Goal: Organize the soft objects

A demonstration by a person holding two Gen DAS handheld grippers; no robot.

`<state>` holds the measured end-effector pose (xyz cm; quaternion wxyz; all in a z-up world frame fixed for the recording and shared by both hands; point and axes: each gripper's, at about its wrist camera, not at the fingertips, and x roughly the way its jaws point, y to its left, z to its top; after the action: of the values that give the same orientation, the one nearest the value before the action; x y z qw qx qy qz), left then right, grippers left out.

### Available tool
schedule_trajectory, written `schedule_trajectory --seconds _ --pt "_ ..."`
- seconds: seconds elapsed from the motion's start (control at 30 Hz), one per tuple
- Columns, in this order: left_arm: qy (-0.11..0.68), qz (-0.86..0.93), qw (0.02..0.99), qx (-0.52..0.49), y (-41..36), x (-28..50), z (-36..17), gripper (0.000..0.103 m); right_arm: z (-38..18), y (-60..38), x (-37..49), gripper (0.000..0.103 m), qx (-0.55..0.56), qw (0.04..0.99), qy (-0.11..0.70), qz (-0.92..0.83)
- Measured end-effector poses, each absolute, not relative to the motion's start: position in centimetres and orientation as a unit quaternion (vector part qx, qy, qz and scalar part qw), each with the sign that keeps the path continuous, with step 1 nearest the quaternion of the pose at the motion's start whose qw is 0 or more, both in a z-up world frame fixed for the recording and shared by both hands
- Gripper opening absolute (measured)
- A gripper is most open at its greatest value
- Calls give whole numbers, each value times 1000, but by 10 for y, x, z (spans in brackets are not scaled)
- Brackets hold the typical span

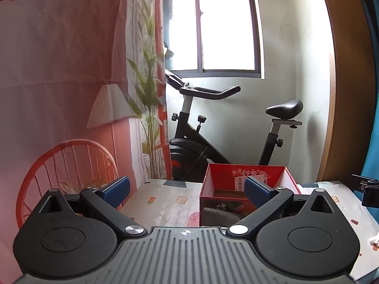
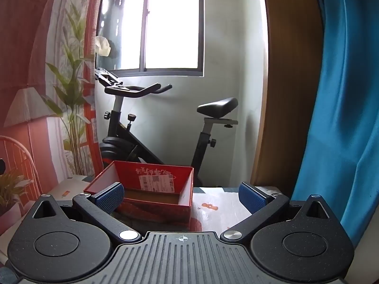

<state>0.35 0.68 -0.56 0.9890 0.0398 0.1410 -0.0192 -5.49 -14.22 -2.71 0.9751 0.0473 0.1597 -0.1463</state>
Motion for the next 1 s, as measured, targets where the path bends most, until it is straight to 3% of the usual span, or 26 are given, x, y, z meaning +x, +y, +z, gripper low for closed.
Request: schedule_trajectory --seconds 1.0 --pt "146 -22 988 52 2 10 -6 103 -25 -145 -54 103 49 975 160 -146"
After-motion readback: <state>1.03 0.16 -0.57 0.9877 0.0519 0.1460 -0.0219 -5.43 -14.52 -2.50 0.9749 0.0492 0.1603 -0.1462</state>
